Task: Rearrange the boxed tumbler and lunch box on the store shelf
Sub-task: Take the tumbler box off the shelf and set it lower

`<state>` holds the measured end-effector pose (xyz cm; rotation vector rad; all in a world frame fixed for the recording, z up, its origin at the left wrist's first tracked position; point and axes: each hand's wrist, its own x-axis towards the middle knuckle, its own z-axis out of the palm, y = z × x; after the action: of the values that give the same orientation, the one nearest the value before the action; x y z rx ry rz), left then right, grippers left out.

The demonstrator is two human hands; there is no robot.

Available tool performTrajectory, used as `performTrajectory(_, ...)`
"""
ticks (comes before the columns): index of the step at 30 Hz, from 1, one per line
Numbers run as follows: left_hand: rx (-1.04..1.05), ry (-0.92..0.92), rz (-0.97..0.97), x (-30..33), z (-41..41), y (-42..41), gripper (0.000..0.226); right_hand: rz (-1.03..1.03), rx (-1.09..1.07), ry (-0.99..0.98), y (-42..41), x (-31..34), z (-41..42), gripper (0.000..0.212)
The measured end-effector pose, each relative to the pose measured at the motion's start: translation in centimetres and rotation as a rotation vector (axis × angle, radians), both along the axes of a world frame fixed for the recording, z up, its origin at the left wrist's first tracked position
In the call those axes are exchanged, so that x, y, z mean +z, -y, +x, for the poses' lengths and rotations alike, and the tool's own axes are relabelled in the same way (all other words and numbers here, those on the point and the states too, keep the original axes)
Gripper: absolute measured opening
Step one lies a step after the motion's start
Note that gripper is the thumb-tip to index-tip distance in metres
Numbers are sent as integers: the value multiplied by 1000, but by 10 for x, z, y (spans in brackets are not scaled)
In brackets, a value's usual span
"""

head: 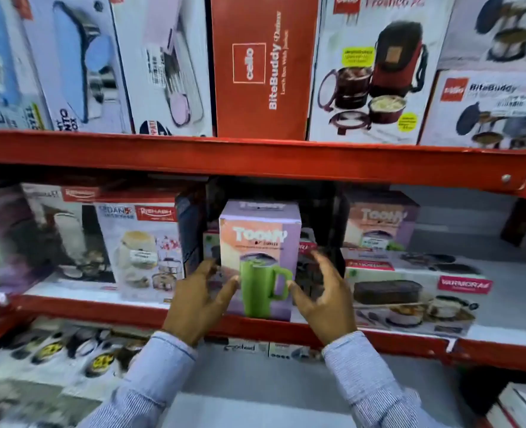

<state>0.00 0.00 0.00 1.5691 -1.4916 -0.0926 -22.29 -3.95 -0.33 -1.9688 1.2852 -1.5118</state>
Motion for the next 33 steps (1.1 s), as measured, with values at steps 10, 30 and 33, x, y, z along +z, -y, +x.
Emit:
performTrajectory(10,-165,-251,-242,-10,-20,-23,51,82,184,234,-21,-14,-6,56)
performTrajectory(30,-266,-268,117,-165,-62,-107,58,130,172,55,-112,-171,-74,58)
performTrajectory(33,-268,-351,317,-197,-71,-84,56,327,172,64,-97,-202,-73,64)
